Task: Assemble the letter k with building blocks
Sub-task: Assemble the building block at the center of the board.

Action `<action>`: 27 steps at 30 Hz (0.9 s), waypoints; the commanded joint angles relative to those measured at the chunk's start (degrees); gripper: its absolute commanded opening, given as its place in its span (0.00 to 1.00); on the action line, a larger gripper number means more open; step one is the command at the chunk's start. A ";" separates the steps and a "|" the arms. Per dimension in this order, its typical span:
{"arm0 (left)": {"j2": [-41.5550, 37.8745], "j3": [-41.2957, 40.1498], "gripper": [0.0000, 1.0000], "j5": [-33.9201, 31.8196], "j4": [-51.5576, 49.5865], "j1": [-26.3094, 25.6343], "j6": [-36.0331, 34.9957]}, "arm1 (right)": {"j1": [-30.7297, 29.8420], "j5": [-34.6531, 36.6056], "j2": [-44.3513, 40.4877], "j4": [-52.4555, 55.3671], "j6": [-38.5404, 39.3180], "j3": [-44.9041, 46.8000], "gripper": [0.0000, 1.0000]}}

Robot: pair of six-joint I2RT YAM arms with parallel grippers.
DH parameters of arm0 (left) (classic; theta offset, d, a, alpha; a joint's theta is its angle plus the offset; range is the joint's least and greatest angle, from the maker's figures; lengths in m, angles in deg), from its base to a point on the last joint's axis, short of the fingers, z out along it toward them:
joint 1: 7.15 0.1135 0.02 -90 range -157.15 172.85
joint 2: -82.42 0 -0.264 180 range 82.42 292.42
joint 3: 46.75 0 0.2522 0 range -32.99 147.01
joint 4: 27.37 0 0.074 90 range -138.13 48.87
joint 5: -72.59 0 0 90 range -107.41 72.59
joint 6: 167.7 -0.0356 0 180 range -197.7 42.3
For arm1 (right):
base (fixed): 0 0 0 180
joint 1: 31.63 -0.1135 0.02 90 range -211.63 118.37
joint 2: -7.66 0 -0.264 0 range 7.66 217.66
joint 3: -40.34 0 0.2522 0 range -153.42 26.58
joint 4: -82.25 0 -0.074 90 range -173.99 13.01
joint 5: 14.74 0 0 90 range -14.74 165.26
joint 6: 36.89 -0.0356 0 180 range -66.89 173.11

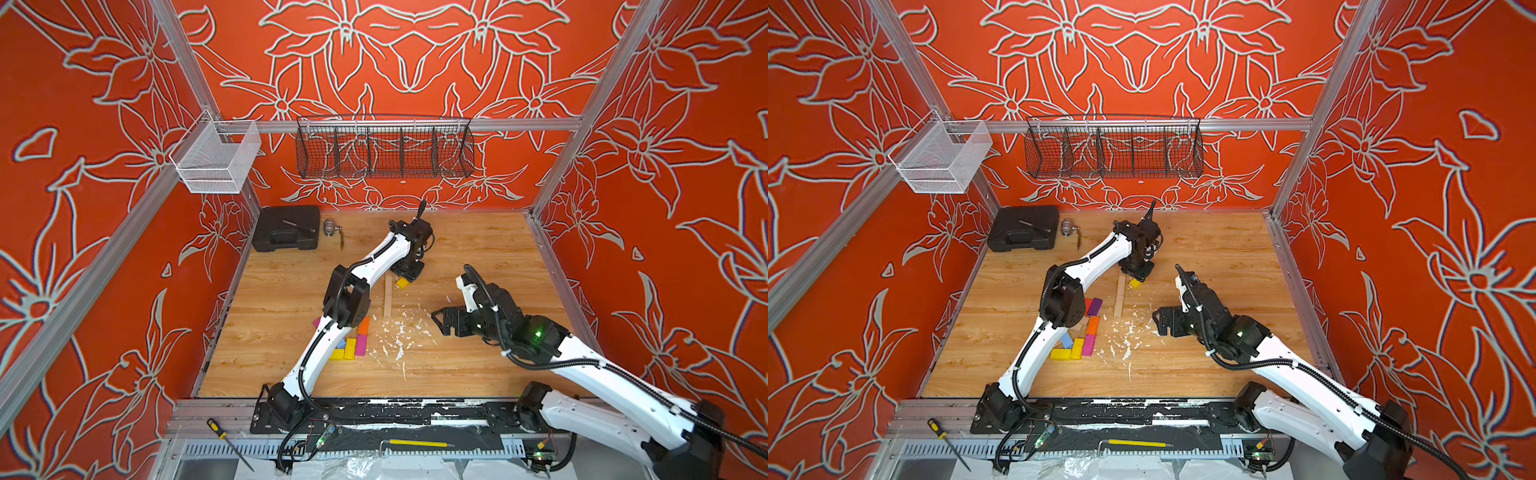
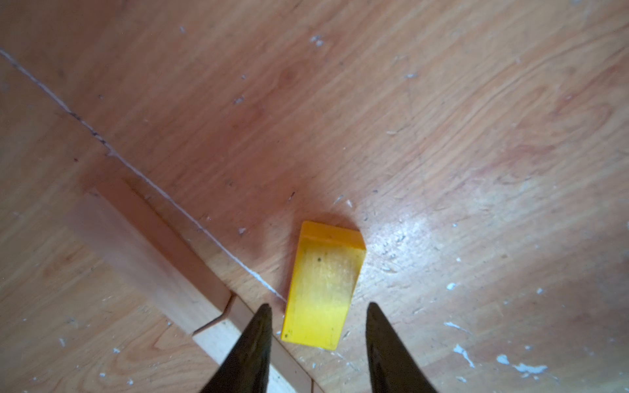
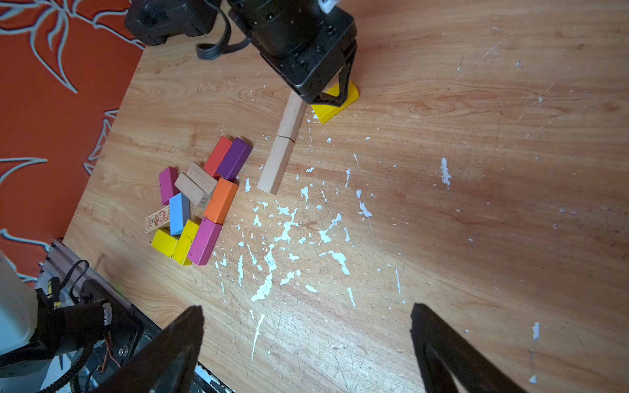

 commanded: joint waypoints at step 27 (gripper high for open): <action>2.09 0.53 0.29 -0.62 -1.38 0.71 -3.66 | -0.06 2.91 -0.06 -0.37 -1.35 -1.55 0.97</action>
